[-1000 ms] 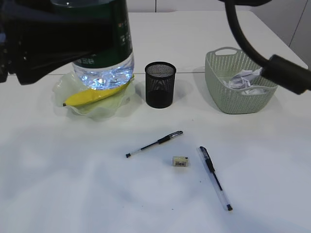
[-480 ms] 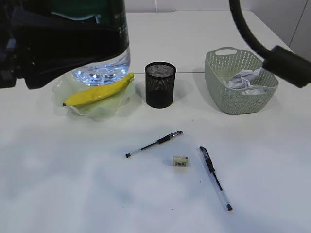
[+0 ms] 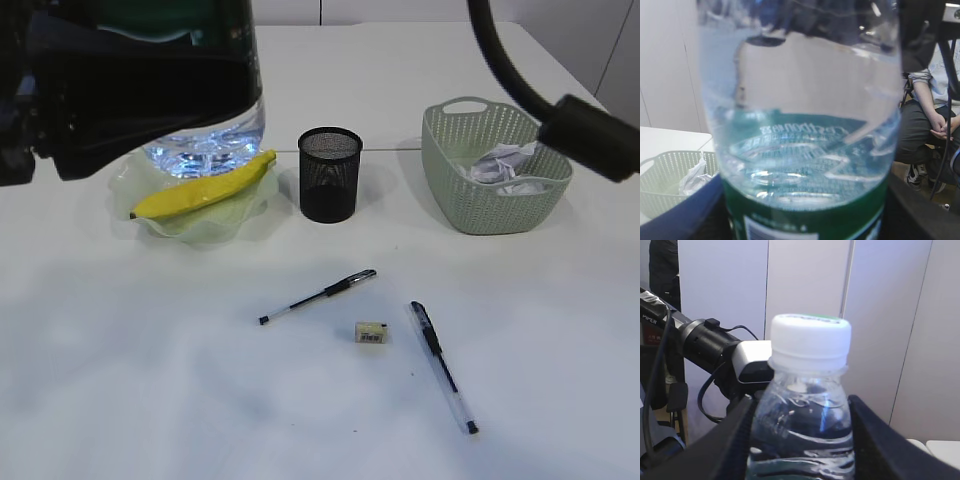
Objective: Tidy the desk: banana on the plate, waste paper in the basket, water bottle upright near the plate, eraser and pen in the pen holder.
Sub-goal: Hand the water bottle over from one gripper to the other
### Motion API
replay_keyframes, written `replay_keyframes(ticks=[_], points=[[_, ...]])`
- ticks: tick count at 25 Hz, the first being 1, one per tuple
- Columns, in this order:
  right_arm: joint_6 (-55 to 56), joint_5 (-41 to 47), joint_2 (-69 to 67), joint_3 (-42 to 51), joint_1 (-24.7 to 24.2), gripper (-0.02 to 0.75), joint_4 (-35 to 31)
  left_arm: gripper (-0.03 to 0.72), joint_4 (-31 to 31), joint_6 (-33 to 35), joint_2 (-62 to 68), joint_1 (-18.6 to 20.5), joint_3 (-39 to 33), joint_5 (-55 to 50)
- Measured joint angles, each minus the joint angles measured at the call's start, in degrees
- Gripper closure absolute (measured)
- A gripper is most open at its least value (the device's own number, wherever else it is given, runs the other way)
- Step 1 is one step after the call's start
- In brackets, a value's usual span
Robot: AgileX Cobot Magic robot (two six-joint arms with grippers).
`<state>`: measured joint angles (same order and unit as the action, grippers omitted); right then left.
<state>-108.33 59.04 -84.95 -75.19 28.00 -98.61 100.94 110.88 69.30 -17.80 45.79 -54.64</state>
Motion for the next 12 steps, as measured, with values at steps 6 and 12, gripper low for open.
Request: replay_keyframes(ticks=[6,12], points=[[0.0,-0.3,0.0,0.0,0.1,0.354,0.1,0.183,0.0,0.3,0.0,0.0,0.0,0.0],[0.0,-0.3,0.0,0.0,0.1,0.354,0.1,0.193,0.0,0.4,0.0,0.0,0.0,0.0]])
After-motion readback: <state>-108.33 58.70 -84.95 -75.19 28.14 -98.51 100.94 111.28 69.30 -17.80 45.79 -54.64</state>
